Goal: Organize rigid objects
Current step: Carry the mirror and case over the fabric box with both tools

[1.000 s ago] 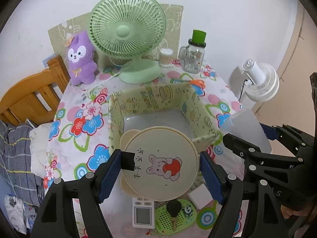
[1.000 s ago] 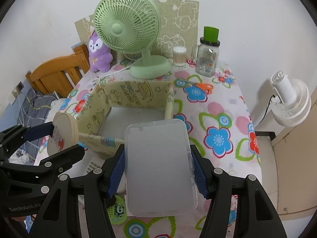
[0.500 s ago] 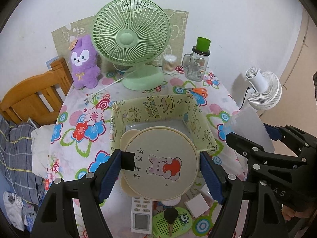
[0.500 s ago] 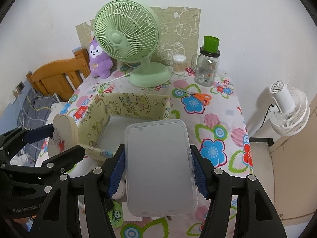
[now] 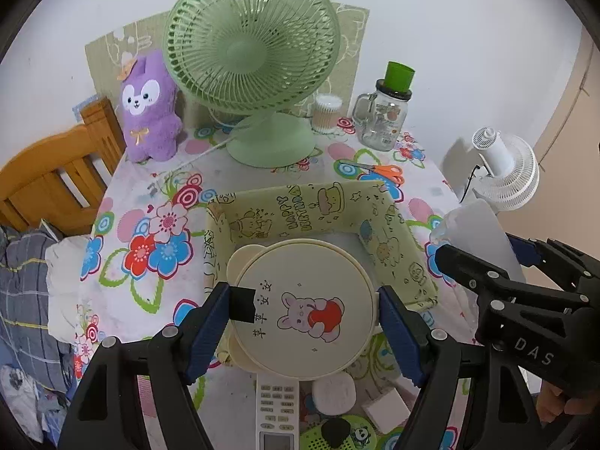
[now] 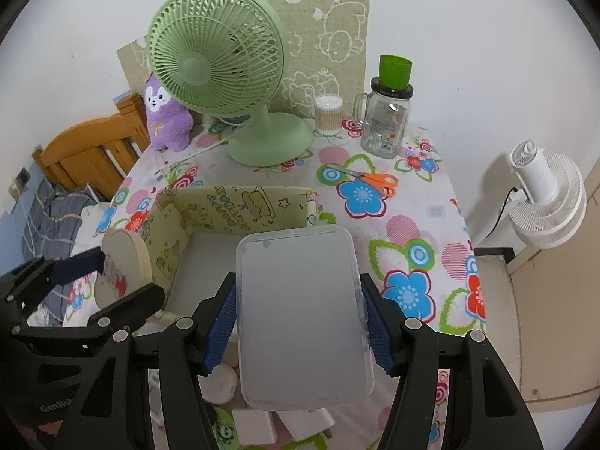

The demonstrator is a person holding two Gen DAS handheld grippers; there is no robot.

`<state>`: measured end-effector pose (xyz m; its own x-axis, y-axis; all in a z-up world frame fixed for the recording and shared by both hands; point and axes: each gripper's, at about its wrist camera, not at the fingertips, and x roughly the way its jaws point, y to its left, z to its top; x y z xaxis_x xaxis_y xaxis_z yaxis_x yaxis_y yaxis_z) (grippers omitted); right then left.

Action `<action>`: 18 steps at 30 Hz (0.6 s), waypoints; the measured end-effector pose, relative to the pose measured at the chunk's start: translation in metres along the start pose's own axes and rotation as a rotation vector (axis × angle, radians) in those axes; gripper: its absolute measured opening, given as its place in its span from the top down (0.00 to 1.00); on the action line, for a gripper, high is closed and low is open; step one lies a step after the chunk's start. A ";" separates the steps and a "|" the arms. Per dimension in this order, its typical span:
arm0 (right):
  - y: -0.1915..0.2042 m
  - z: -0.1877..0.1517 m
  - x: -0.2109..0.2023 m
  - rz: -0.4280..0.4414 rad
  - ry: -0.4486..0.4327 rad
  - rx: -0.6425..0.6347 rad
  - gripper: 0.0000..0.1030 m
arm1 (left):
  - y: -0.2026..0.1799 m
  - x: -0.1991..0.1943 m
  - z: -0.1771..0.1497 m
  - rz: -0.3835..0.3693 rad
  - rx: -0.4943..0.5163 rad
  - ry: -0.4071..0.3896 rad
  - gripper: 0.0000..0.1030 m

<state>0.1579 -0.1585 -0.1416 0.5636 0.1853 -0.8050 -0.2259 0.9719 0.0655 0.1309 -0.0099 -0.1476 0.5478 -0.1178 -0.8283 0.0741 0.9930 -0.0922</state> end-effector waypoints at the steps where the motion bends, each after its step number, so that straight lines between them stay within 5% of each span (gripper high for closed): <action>1: 0.000 0.002 0.003 -0.002 0.002 0.000 0.37 | 0.001 0.002 0.001 -0.001 -0.004 0.004 0.23; 18: 0.005 0.027 0.039 0.017 -0.003 0.019 0.37 | 0.007 0.047 0.017 0.034 -0.012 0.062 0.23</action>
<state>0.1997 -0.1424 -0.1566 0.5623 0.2024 -0.8018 -0.2204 0.9712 0.0906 0.1717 -0.0090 -0.1780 0.4974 -0.0837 -0.8635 0.0462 0.9965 -0.0699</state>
